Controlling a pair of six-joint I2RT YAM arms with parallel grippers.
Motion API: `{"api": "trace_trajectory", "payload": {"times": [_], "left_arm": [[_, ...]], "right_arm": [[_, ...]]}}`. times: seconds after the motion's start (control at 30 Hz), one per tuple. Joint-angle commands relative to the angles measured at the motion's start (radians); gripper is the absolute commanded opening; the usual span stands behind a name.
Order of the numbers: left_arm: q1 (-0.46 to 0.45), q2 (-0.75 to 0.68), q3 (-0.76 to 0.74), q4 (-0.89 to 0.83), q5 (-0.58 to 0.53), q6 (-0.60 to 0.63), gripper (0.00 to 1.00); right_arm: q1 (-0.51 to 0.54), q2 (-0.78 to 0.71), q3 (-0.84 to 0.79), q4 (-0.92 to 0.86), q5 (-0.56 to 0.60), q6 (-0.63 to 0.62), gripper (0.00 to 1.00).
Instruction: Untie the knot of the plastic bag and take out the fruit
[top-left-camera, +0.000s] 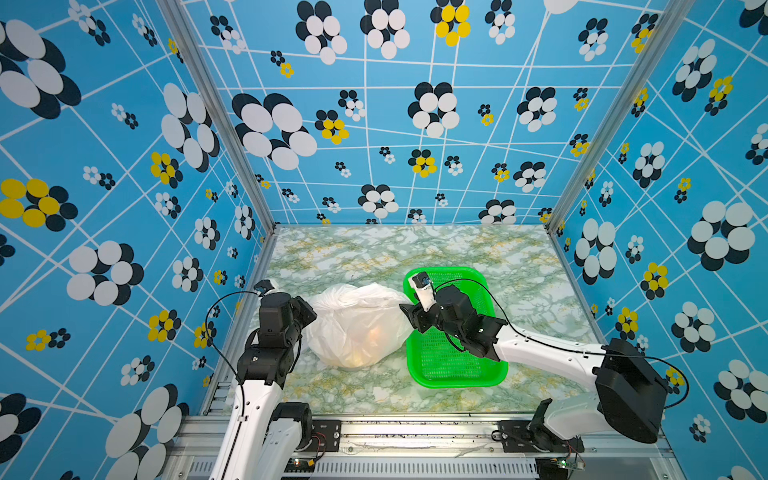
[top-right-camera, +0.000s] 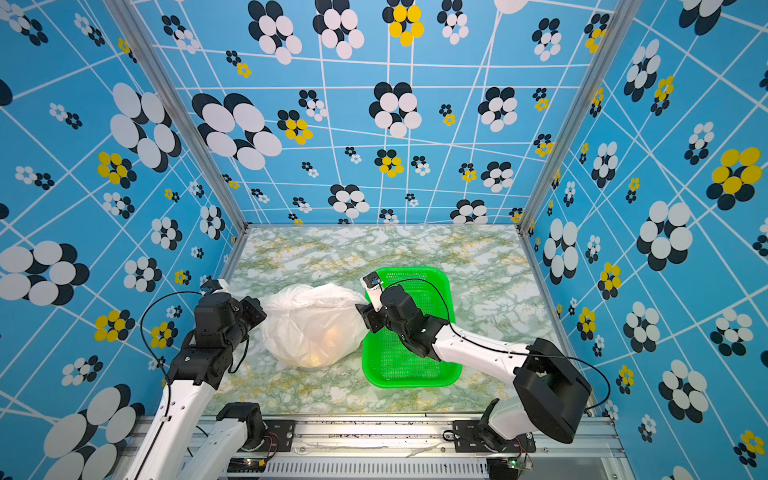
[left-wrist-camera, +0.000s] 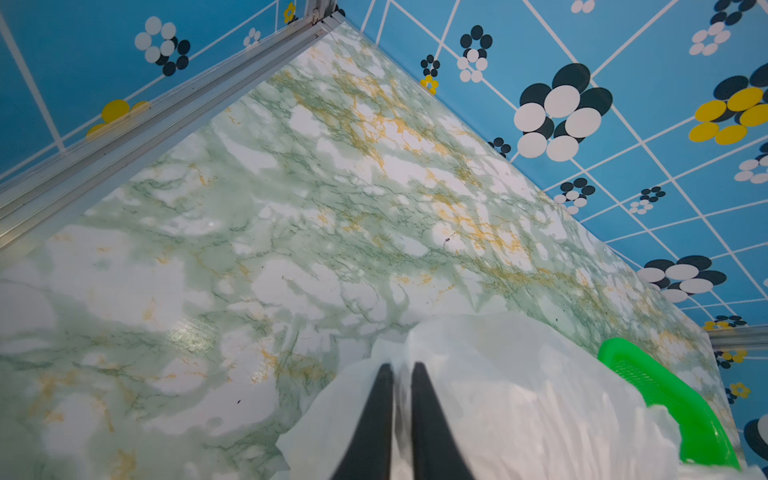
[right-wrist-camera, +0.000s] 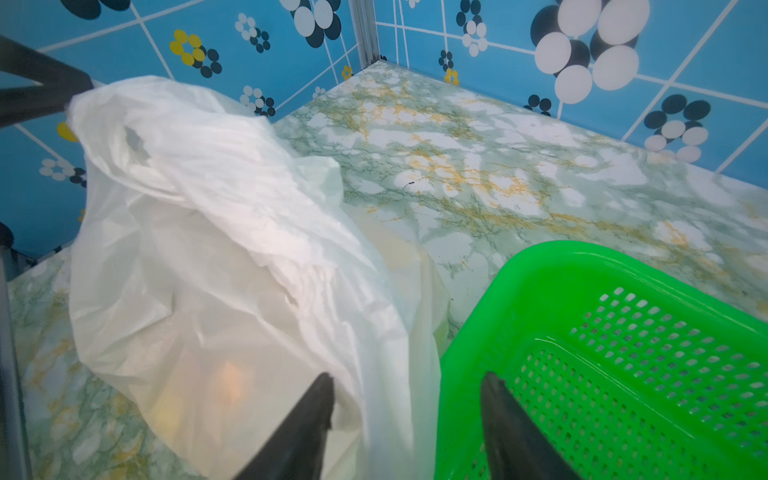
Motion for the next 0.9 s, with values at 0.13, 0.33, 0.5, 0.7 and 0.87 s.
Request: {"api": "trace_trajectory", "payload": {"times": [0.13, 0.33, 0.5, 0.7, 0.87], "left_arm": [[-0.042, -0.069, -0.027, 0.015, 0.007, 0.017, 0.81], [-0.144, -0.132, -0.041, -0.088, -0.097, -0.013, 0.92], [-0.160, -0.169, -0.084, -0.066, -0.058, -0.054, 0.97], [-0.160, -0.134, -0.078, -0.065, -0.036, -0.052, 0.97], [-0.162, -0.117, -0.068, -0.040, 0.001, -0.026, 0.97]], "right_arm": [[0.068, 0.058, 0.208, -0.177, 0.004, -0.173, 0.87], [0.069, 0.252, 0.459, -0.340, -0.008, -0.219, 0.88], [0.068, 0.419, 0.647, -0.445, 0.002, -0.267, 0.86], [0.051, 0.511, 0.730, -0.456, -0.072, -0.272, 0.64], [0.048, 0.458, 0.696, -0.417, -0.039, -0.248, 0.00]]}}
